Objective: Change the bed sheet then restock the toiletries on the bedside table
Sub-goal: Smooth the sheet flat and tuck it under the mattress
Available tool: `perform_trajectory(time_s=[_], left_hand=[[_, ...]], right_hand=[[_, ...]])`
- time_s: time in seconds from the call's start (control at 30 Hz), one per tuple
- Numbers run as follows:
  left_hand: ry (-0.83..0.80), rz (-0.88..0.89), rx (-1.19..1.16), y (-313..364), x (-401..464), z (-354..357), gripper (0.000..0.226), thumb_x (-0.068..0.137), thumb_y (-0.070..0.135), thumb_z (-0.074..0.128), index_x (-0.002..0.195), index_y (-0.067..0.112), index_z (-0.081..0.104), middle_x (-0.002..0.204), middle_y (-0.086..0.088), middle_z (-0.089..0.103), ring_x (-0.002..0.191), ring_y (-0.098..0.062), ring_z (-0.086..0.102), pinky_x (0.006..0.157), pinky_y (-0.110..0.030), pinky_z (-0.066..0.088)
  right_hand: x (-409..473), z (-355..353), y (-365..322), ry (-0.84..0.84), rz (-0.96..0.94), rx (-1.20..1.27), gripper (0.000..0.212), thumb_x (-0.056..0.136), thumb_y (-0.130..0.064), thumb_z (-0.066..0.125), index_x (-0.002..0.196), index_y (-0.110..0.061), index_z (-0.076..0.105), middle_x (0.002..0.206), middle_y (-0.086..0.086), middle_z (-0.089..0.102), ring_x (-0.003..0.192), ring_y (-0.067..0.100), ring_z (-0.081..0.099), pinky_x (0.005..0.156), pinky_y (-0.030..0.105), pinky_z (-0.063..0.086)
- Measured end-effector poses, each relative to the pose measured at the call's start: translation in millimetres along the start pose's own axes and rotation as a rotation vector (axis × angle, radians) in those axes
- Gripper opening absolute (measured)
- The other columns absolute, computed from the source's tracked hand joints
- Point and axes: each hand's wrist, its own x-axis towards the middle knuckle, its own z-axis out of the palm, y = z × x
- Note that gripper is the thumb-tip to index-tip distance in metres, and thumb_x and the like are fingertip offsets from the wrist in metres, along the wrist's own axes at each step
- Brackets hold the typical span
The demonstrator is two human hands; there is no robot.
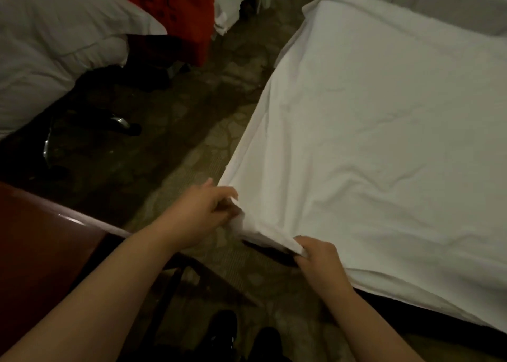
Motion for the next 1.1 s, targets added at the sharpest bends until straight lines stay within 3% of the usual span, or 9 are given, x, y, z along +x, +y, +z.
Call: perform_trajectory(time_s=[0.07, 0.17, 0.4, 0.5, 0.63, 0.77, 0.93, 1.0, 1.1], left_hand=[[-0.152, -0.068, 0.049, -5, 7, 4, 0.018, 0.093, 0.023, 0.055, 0.110, 0.024, 0.062, 0.105, 0.007, 0.057, 0.113, -0.009, 0.052, 0.093, -0.027, 0.041], [-0.332, -0.136, 0.101, -12, 14, 8, 0.013, 0.092, 0.022, 0.056, 0.100, 0.018, 0.065, 0.100, 0.005, 0.061, 0.094, -0.012, 0.059, 0.077, -0.019, 0.044], [-0.503, -0.142, 0.118, -8, 41, -39, 0.009, 0.093, 0.024, 0.056, 0.088, 0.028, 0.062, 0.097, 0.006, 0.062, 0.091, -0.012, 0.057, 0.079, -0.025, 0.043], [-0.420, -0.125, 0.012, -8, 53, -54, 0.011, 0.093, 0.022, 0.056, 0.089, 0.019, 0.066, 0.094, -0.001, 0.064, 0.091, -0.019, 0.060, 0.080, -0.032, 0.045], [-0.143, -0.067, -0.222, 6, 84, -64, 0.018, 0.092, 0.013, 0.056, 0.076, 0.018, 0.063, 0.078, 0.000, 0.060, 0.080, -0.018, 0.056, 0.070, -0.027, 0.041], [0.053, -0.064, -0.414, 38, 134, -72, 0.018, 0.096, 0.019, 0.048, 0.089, 0.009, 0.062, 0.086, -0.005, 0.059, 0.083, -0.018, 0.054, 0.069, -0.025, 0.041], [0.183, -0.079, -0.596, 76, 224, -94, 0.022, 0.098, 0.027, 0.046, 0.090, 0.014, 0.062, 0.090, -0.003, 0.060, 0.089, -0.021, 0.057, 0.073, -0.026, 0.043], [0.186, -0.096, -0.660, 91, 259, -104, 0.020, 0.098, 0.028, 0.045, 0.089, 0.020, 0.062, 0.091, 0.004, 0.060, 0.087, -0.014, 0.055, 0.071, -0.021, 0.043], [0.152, -0.122, -0.669, 106, 306, -110, 0.026, 0.098, 0.029, 0.048, 0.095, 0.008, 0.064, 0.090, -0.006, 0.062, 0.080, -0.018, 0.056, 0.068, -0.026, 0.046]], right_hand=[[-7, -3, 6, -0.110, 0.002, -0.019, 0.030, 0.087, -0.019, 0.047, 0.105, -0.016, 0.071, 0.104, 0.004, 0.069, 0.093, 0.011, 0.058, 0.066, 0.006, 0.032], [-12, -1, 7, -0.257, 0.024, -0.103, 0.024, 0.091, -0.019, 0.052, 0.105, -0.019, 0.071, 0.103, 0.000, 0.069, 0.099, 0.013, 0.060, 0.071, 0.015, 0.035], [14, -27, -8, -0.352, 0.062, -0.254, 0.021, 0.095, -0.025, 0.045, 0.082, -0.018, 0.060, 0.086, -0.003, 0.058, 0.091, 0.017, 0.054, 0.073, 0.025, 0.037], [27, -44, -5, -0.261, 0.129, -0.265, 0.033, 0.096, -0.029, 0.039, 0.063, -0.028, 0.036, 0.083, -0.001, 0.056, 0.098, 0.023, 0.056, 0.069, 0.024, 0.029], [60, -92, -3, -0.030, 0.117, -0.095, 0.026, 0.087, -0.032, 0.042, 0.062, -0.029, 0.045, 0.083, 0.005, 0.060, 0.088, 0.017, 0.058, 0.066, 0.020, 0.029], [115, -154, -3, 0.119, 0.097, -0.027, 0.014, 0.091, -0.022, 0.052, 0.080, -0.024, 0.060, 0.083, -0.002, 0.061, 0.082, 0.015, 0.055, 0.065, 0.010, 0.036], [198, -225, -6, -0.020, 0.168, -0.073, 0.025, 0.093, -0.019, 0.054, 0.068, -0.024, 0.051, 0.072, -0.005, 0.056, 0.071, 0.012, 0.051, 0.057, 0.010, 0.034], [227, -234, -14, -0.074, 0.183, -0.013, 0.008, 0.089, -0.021, 0.059, 0.085, -0.027, 0.056, 0.083, -0.006, 0.058, 0.080, 0.011, 0.054, 0.059, 0.012, 0.037], [266, -231, -32, -0.132, 0.158, 0.055, 0.024, 0.089, -0.020, 0.060, 0.112, -0.024, 0.057, 0.098, -0.005, 0.058, 0.094, 0.016, 0.056, 0.067, 0.017, 0.039]])
